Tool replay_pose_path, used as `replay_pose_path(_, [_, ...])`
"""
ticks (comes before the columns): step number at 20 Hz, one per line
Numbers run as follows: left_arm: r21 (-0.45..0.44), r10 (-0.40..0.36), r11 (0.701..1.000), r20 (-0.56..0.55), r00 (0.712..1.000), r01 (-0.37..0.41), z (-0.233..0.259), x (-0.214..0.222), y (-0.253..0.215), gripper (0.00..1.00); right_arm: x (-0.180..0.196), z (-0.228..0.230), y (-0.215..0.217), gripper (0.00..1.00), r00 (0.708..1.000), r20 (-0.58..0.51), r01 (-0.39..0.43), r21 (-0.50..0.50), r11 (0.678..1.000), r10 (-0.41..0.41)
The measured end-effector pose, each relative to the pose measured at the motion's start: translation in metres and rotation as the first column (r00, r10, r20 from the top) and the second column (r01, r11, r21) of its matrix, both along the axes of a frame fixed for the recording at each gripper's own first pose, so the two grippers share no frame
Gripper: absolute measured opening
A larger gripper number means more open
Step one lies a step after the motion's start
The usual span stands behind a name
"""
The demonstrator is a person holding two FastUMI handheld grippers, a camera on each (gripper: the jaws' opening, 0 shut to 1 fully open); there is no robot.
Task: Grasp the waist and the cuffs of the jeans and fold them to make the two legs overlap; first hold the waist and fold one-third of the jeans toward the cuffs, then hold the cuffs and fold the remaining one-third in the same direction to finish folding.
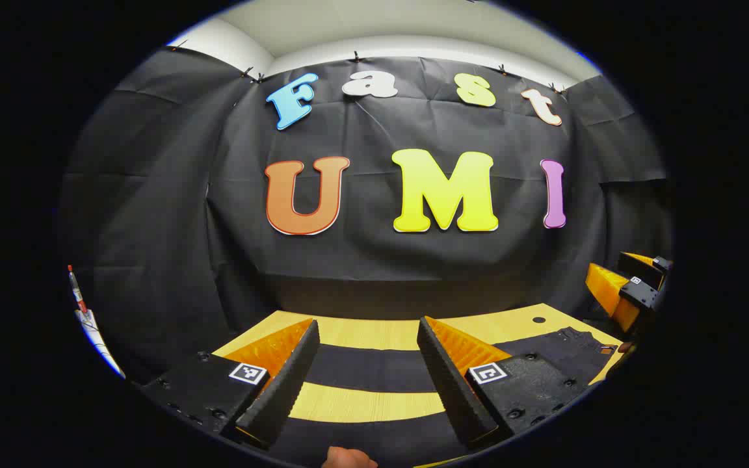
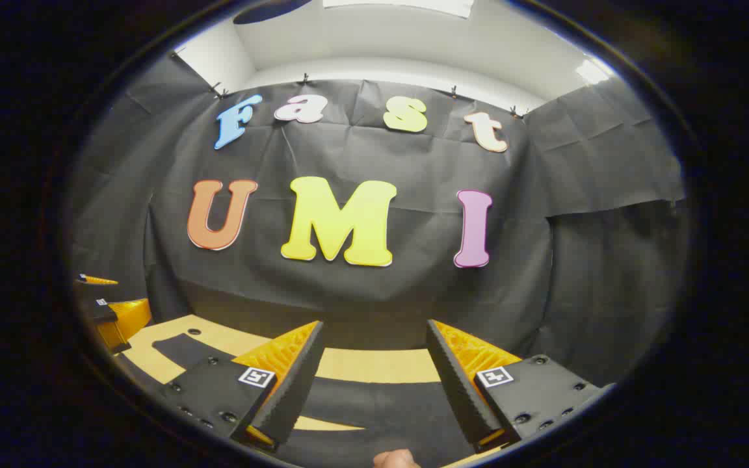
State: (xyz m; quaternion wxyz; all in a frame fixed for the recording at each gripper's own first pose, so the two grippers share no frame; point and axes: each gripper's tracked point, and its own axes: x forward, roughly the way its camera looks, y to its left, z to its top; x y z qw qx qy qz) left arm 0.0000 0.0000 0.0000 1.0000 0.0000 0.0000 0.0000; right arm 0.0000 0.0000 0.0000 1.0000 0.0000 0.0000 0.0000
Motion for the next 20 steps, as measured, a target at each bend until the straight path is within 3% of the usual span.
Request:
replay_pose_path(9, [0.039, -0.018, 0.999, 0.013, 1.0, 0.018, 0.014, 0.0, -0.009, 0.97, 0.0, 0.01, -0.004, 0.96, 0.999, 0.044, -0.004, 0.037, 0.999, 0.003])
replay_pose_path(13, [0.053, -0.009, 0.999, 0.037, 0.999, 0.007, 0.024, -0.001, -0.008, 1.0, 0.007, 0.012, -0.006, 0.96, 0.999, 0.043, -0.005, 0.041, 0.999, 0.004])
replay_pose_path(20, [0.041, 0.019, 0.999, 0.03, 0.999, -0.02, 0.023, -0.011, -0.001, 0.97, 0.001, 0.016, 0.0, 0.95, 0.998, 0.058, -0.037, 0.03, 0.999, 0.035])
